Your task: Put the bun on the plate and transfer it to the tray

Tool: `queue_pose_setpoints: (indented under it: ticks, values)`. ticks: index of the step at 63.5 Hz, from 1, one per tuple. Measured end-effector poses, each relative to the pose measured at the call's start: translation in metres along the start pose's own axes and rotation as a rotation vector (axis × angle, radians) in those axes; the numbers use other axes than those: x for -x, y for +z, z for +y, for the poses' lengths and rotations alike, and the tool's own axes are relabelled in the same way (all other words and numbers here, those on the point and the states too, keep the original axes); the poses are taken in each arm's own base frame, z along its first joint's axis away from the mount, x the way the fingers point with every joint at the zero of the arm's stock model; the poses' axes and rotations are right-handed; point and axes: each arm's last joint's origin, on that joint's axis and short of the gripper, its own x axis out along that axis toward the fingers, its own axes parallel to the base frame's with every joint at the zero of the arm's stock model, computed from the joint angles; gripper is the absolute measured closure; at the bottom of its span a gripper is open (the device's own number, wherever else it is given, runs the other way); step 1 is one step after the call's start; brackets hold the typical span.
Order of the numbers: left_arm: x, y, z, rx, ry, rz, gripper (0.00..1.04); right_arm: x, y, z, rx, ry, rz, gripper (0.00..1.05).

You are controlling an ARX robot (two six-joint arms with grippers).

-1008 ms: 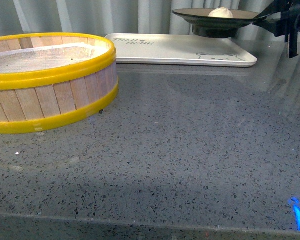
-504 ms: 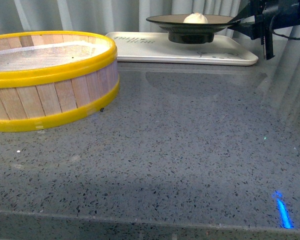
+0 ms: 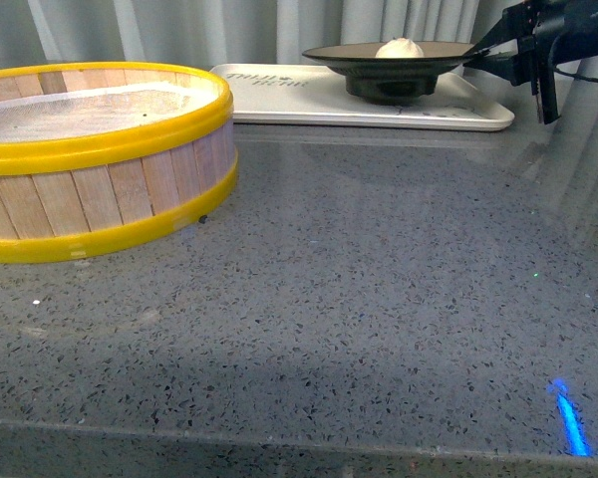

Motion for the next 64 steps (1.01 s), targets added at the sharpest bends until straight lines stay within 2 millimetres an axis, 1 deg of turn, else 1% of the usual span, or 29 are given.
queue_pose_setpoints:
  ticks: [4,12,24,25,27,32,33,35,38,42,51,58,59,61,64]
  values:
    - [0.0,0.0,0.0,0.0,0.0,0.0,0.07,-0.001,-0.002,0.0,0.001,-0.002,0.002,1.02]
    - [0.0,0.0,0.0,0.0,0.0,0.0,0.07,-0.004,-0.006,-0.007,-0.005,-0.014,0.007,1.02]
    - [0.0,0.0,0.0,0.0,0.0,0.0,0.07,-0.001,-0.012,-0.01,-0.012,-0.023,0.006,1.02]
    - [0.0,0.0,0.0,0.0,0.0,0.0,0.07,-0.001,-0.012,-0.01,-0.011,-0.023,0.006,1.0]
    - [0.0,0.0,0.0,0.0,0.0,0.0,0.07,-0.001,-0.013,-0.009,-0.012,-0.021,0.006,0.92]
    - [0.0,0.0,0.0,0.0,0.0,0.0,0.07,-0.001,-0.014,-0.01,-0.012,-0.022,0.005,0.81]
    - [0.0,0.0,0.0,0.0,0.0,0.0,0.07,-0.001,-0.014,-0.01,-0.012,-0.021,0.004,0.77]
    - [0.0,0.0,0.0,0.0,0.0,0.0,0.07,-0.002,-0.014,-0.01,-0.013,-0.021,0.005,0.74]
    - [0.0,0.0,0.0,0.0,0.0,0.0,0.07,-0.002,-0.015,-0.01,-0.013,-0.018,0.004,0.65]
    - [0.0,0.0,0.0,0.0,0.0,0.0,0.07,-0.002,-0.015,-0.01,-0.013,-0.018,0.002,0.56]
    - [0.0,0.0,0.0,0.0,0.0,0.0,0.07,0.0,-0.015,-0.007,-0.017,-0.016,0.001,0.24]
    - [0.0,0.0,0.0,0.0,0.0,0.0,0.07,0.003,-0.015,-0.001,-0.01,-0.01,-0.009,0.07]
    - [0.0,0.0,0.0,0.0,0.0,0.0,0.07,0.004,-0.015,0.0,-0.009,-0.008,-0.01,0.06]
    - [0.0,0.0,0.0,0.0,0.0,0.0,0.07,0.005,-0.015,0.002,-0.007,-0.006,-0.014,0.09]
    - [0.0,0.0,0.0,0.0,0.0,0.0,0.07,0.008,-0.016,0.003,-0.006,-0.006,-0.017,0.09]
